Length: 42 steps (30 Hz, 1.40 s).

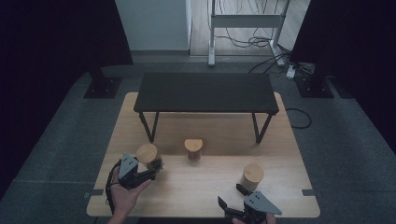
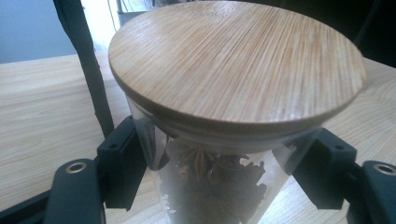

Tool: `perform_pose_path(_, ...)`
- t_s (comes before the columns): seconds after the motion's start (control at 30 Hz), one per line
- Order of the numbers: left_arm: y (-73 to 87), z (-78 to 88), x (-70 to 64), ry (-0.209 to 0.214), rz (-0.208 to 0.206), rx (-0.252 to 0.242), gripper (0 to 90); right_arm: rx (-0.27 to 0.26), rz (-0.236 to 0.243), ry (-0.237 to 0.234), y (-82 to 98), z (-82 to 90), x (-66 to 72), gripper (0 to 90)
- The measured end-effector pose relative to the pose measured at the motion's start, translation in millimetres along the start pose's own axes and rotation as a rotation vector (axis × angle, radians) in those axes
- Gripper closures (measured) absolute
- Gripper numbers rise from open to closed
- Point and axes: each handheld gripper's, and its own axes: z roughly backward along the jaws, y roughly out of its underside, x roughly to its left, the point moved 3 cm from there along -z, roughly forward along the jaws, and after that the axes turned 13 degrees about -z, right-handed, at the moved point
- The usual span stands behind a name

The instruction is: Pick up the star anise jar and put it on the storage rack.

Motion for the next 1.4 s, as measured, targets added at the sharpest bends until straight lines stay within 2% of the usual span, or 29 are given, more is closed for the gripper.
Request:
perform_pose_path(0.23, -0.4, 0.8, 1.2, 0.005, 0.011, -0.005, 26.6, 0.002, -0.001, 0.000, 0.2, -0.4, 0.2, 17.2)
perform_pose_path(0.77, -6.9, 6.4, -0.6, 0.013, 0.003, -0.035, 26.7, -0.008, 0.000, 0.008, 1.0, 0.3, 1.2, 17.3)
perform_pose_path(0.87, -7.1, 6.8, 0.8, 0.017, 0.011, -0.038, 26.7, -0.011, 0.001, 0.012, 1.0, 0.4, 1.3, 17.3)
perform_pose_path(0.97, -6.3, 7.7, 3.4, 0.028, 0.037, -0.043, 26.7, -0.009, -0.001, 0.020, 1.1, 0.5, 1.2, 17.3)
perform_pose_path(1.17, -9.1, 10.8, 3.7, 0.028, 0.034, -0.058, 26.6, -0.003, 0.000, 0.025, 1.9, -0.5, 1.9, 17.3)
perform_pose_path(1.4, -11.3, 14.0, 5.8, 0.032, 0.050, -0.074, 26.7, -0.001, 0.005, 0.026, 3.4, -2.2, 4.3, 17.3)
